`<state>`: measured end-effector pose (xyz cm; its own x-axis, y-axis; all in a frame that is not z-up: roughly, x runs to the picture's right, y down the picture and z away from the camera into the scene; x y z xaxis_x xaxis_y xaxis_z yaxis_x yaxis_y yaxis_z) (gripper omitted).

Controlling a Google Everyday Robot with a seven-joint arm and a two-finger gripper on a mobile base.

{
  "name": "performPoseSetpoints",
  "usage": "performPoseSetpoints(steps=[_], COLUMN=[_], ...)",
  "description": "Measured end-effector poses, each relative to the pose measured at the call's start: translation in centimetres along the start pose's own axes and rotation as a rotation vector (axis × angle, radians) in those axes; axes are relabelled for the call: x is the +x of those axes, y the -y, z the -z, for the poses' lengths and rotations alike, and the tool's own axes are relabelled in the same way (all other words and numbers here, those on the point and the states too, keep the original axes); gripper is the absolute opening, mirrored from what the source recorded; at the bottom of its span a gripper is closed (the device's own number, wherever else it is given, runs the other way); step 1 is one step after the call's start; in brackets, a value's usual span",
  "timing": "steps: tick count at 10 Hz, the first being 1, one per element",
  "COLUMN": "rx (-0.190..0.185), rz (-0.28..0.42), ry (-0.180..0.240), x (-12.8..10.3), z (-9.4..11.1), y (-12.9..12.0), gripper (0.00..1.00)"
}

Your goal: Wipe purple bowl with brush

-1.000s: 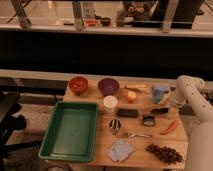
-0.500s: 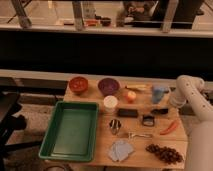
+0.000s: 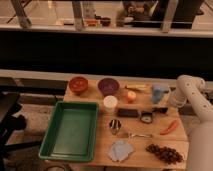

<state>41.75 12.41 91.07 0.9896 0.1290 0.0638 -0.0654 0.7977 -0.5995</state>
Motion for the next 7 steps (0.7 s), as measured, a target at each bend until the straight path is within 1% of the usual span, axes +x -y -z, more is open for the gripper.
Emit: performPoseSetpoints(steps=[2, 3, 4, 5, 7], rx=[0.05, 0.085, 0.105, 0.136, 0.182], rz=[0.012, 0.019, 0.025, 0.032, 0.033], ry=[0.028, 0.046, 0.054, 0.071, 0.088], x=[0.2, 0.2, 0.1, 0.1, 0.9], z=[2.8, 4.6, 5.5, 7.0, 9.5], y=[0.2, 0.4, 0.5, 0.8, 0.7], gripper=[0.0, 0.0, 0.0, 0.0, 0.0])
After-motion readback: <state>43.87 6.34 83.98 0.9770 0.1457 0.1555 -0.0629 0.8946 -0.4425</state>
